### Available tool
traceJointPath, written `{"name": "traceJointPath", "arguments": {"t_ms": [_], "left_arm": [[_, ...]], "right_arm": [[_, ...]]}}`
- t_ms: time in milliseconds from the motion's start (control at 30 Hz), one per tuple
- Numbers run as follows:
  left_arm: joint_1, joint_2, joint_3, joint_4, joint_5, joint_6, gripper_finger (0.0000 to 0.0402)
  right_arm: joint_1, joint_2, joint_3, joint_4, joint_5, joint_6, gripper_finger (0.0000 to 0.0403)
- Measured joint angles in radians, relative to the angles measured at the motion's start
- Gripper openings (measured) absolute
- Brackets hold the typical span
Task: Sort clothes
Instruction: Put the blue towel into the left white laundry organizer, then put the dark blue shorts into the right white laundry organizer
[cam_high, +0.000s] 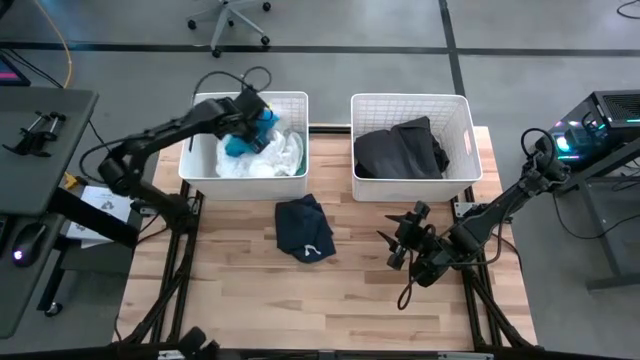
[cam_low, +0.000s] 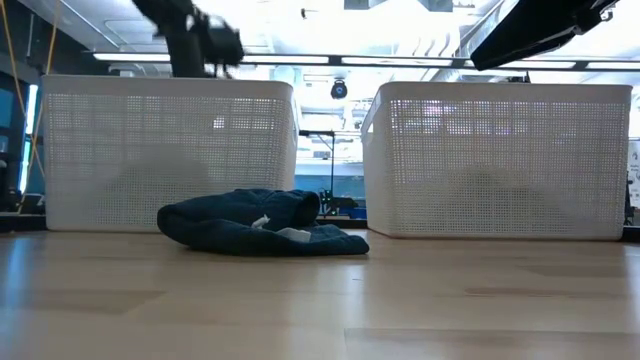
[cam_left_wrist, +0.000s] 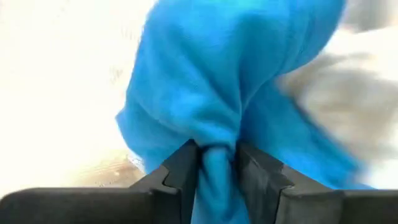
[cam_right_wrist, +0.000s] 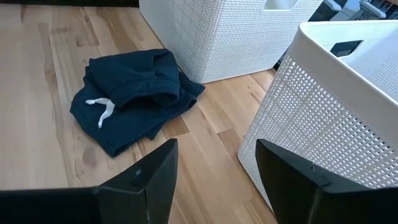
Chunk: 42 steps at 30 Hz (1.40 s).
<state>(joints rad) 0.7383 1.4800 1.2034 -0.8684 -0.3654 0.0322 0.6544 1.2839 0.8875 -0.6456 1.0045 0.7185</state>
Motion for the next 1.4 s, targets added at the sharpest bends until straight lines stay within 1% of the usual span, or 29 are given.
{"name": "traceJointPath", "arguments": {"t_ms": [67, 167, 300, 367, 467, 567, 700, 767, 867, 900, 967, 1000, 1067, 1100, 1167, 1233, 1333, 1400], "left_arm": [[-0.024, -0.044, 0.053, -0.059, 0.033, -0.016, 0.0106], [-0.073, -0.125, 0.108, -0.091, 0.052, -0.054, 0.0109], [-0.173, -0.234, 0.114, -0.094, 0.054, -0.092, 0.0109], [-0.241, -0.282, 0.093, -0.084, 0.054, -0.115, 0.0107], [-0.364, -0.341, 0.025, -0.025, 0.054, -0.161, 0.0103], [-0.513, -0.382, -0.068, 0.056, 0.054, -0.232, 0.0097], [-0.748, -0.396, -0.187, 0.191, 0.055, -0.318, 0.0091], [-0.86, -0.388, -0.235, 0.274, 0.055, -0.349, 0.0087], [-1.008, -0.367, -0.279, 0.39, 0.054, -0.379, 0.0084], [-1.05, -0.36, -0.286, 0.421, 0.054, -0.382, 0.0083], [-1.126, -0.34, -0.29, 0.474, 0.054, -0.388, 0.0083], [-1.158, -0.332, -0.29, 0.492, 0.053, -0.385, 0.0083], [-1.209, -0.318, -0.29, 0.53, 0.052, -0.348, 0.0083], [-1.229, -0.313, -0.29, 0.547, 0.05, -0.32, 0.0083], [-1.26, -0.31, -0.29, 0.559, 0.05, -0.262, 0.0083], [-1.277, -0.309, -0.29, 0.568, 0.04, -0.233, 0.0083], [-1.286, -0.309, -0.29, 0.568, -0.007, -0.23, 0.0083], [-1.286, -0.309, -0.29, 0.554, -0.033, -0.23, 0.0083]], "right_arm": [[0.0, 0.0, 0.0, 0.001, 0.0, 0.002, 0.0204], [0.0, 0.0, 0.0, 0.001, 0.009, 0.012, 0.0204], [0.0, 0.0, 0.0, 0.001, 0.017, 0.026, 0.0204], [0.0, 0.0, 0.0, 0.004, 0.017, 0.026, 0.0204], [0.0, 0.0, 0.0, 0.009, 0.017, 0.025, 0.0204], [0.0, 0.0, 0.0, 0.016, 0.022, 0.024, 0.0204], [0.0, 0.021, 0.0, 0.032, 0.071, 0.02, 0.0204], [-0.005, 0.045, 0.0, 0.065, 0.115, 0.004, 0.0204], [-0.025, 0.095, 0.0, 0.175, 0.182, -0.059, 0.0204], [-0.037, 0.112, 0.0, 0.234, 0.192, -0.097, 0.0204], [-0.068, 0.154, 0.0, 0.366, 0.176, -0.203, 0.0204], [-0.087, 0.177, 0.0, 0.45, 0.149, -0.267, 0.0204], [-0.129, 0.228, 0.0, 0.617, 0.062, -0.406, 0.0204], [-0.153, 0.258, 0.0, 0.71, -0.002, -0.482, 0.0204], [-0.208, 0.317, 0.0, 0.867, -0.166, -0.62, 0.0204], [-0.264, 0.382, 0.0, 1.003, -0.338, -0.725, 0.0204], [-0.351, 0.479, 0.004, 1.149, -0.523, -0.783, 0.0205], [-0.408, 0.537, 0.03, 1.169, -0.624, -0.78, 0.0209]]}}
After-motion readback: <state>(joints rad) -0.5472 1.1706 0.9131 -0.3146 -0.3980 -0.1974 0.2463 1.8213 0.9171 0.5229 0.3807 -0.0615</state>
